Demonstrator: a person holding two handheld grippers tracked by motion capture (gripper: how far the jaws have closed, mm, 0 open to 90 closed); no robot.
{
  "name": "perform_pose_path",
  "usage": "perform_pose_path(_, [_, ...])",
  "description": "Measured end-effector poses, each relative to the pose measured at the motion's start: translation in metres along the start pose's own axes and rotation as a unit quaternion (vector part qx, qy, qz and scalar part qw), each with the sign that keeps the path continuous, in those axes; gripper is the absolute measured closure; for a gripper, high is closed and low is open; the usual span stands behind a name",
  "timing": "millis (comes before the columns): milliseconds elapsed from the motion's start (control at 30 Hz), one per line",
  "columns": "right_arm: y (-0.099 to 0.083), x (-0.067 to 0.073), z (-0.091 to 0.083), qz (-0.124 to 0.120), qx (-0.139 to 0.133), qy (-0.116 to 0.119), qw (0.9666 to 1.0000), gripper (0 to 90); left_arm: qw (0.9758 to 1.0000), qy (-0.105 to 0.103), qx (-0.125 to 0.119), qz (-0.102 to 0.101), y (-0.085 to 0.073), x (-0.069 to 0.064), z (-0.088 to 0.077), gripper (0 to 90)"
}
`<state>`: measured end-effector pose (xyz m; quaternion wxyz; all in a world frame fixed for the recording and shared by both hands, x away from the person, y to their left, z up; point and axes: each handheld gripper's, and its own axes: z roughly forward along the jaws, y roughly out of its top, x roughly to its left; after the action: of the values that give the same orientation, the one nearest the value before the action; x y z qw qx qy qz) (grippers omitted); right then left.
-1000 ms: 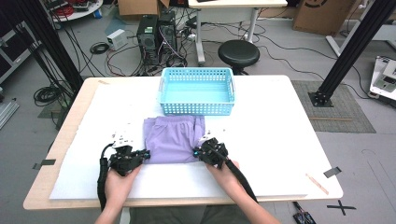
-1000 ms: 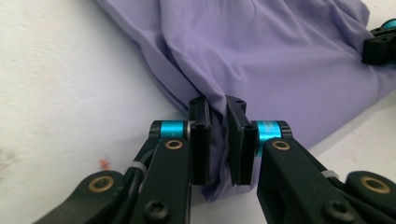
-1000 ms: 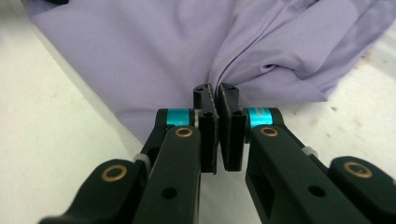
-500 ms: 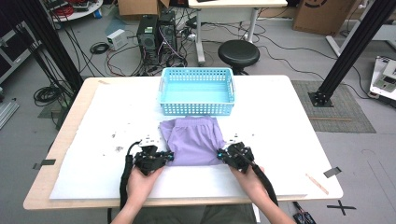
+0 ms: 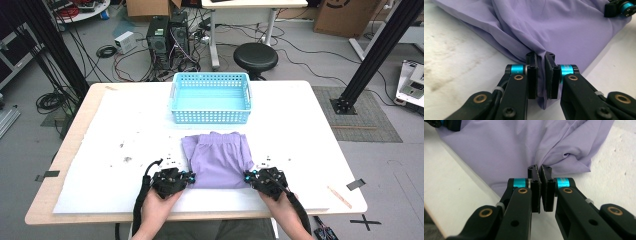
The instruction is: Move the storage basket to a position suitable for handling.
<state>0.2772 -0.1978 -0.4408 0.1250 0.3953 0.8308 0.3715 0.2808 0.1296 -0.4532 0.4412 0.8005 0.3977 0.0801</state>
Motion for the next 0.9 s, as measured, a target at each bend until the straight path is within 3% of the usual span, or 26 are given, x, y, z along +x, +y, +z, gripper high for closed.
perform_pose_path(267, [-0.012, 0.000, -0.011, 0.004, -0.001, 0.006, 1.0000, 88.2, 0.9998, -0.014, 0.004, 0.011, -0.005, -0.012, -0.001, 82.1])
perform_pose_path(900, [-0.032, 0.013, -0.028, -0.001, -0.009, 0.004, 1.0000, 88.0, 0.9993, -0.013, -0.003, 0.036, -0.020, -0.036, -0.011, 81.6])
